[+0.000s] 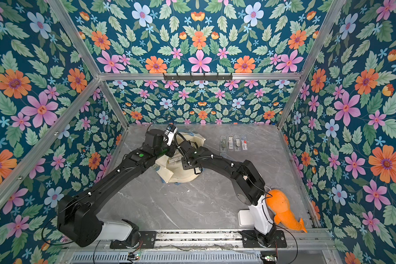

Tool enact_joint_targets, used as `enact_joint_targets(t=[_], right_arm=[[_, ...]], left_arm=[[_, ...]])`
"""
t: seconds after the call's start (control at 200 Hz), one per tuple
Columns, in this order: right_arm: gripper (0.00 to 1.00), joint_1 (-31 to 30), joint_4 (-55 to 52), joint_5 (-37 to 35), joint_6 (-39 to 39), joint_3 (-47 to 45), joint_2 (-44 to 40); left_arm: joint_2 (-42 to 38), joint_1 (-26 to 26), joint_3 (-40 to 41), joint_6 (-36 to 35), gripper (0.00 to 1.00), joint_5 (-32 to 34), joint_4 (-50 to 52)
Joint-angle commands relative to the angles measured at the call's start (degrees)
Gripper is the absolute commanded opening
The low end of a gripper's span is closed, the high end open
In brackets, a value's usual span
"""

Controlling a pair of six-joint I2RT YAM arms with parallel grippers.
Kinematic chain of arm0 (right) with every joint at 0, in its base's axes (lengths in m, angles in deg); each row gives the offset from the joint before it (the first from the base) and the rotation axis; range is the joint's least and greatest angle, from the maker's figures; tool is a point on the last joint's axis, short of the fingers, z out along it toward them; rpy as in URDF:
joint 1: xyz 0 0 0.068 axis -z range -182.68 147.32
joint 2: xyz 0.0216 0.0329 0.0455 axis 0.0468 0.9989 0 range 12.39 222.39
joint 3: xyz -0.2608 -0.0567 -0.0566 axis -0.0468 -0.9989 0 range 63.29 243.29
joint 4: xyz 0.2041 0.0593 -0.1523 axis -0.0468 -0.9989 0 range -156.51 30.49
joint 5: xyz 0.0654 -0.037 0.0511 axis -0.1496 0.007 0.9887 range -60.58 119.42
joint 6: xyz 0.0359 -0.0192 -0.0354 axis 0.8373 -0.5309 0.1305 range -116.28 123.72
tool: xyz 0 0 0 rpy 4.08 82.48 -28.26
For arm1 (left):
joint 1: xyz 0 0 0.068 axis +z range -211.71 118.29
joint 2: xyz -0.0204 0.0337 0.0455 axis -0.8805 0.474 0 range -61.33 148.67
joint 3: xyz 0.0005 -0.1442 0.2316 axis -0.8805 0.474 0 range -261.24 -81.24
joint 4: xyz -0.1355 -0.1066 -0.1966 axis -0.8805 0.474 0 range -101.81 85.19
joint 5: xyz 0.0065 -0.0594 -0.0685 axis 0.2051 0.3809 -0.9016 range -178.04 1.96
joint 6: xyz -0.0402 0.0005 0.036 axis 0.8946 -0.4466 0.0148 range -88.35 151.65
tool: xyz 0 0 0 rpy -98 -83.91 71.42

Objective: Take out the compass set from the canvas bag
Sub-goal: Pick up the compass set from the canvas bag.

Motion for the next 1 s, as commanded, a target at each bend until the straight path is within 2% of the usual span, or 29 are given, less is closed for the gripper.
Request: enact_joint_targets(t=[0.0, 0.355, 0.485, 0.605, 0.745, 0.865, 0.995], right_arm=[[0.34, -1.6, 3.0, 2.6, 0.5, -2.2, -3.1], [0.33, -3.8, 2.7, 5.0, 3.0, -11.6, -12.5], [0.33, -4.3, -1.5, 4.2, 4.3, -15.2, -19.4], [0.33, -4.3, -4.2, 1.8, 6.0, -18.9, -28.6], [0.34, -3.7, -10.0, -2.8, 5.3, -19.8, -34.2], [0.34, 0.3, -12.4, -4.0, 2.7, -22.5, -38.9], [0.34, 10.1, -10.6, 1.5, -0.6, -27.6, -42.4]], left_arm=[[0.5, -0.1, -0.3, -0.5, 0.0, -0.1, -0.4], [0.1, -0.1, -0.6, -0.4, 0.0, -0.3, -0.5], [0.0, -0.1, -0.8, -0.4, 0.0, -0.2, -0.4], [-0.1, -0.1, -0.5, -0.5, 0.0, 0.1, -0.4], [0.1, -0.1, -0.6, -0.3, 0.0, -0.6, -0.4], [0.1, -0.1, -0.4, -0.2, 0.0, -1.0, -0.4], [0.1, -0.1, -0.4, -0.3, 0.0, -1.3, -0.4]])
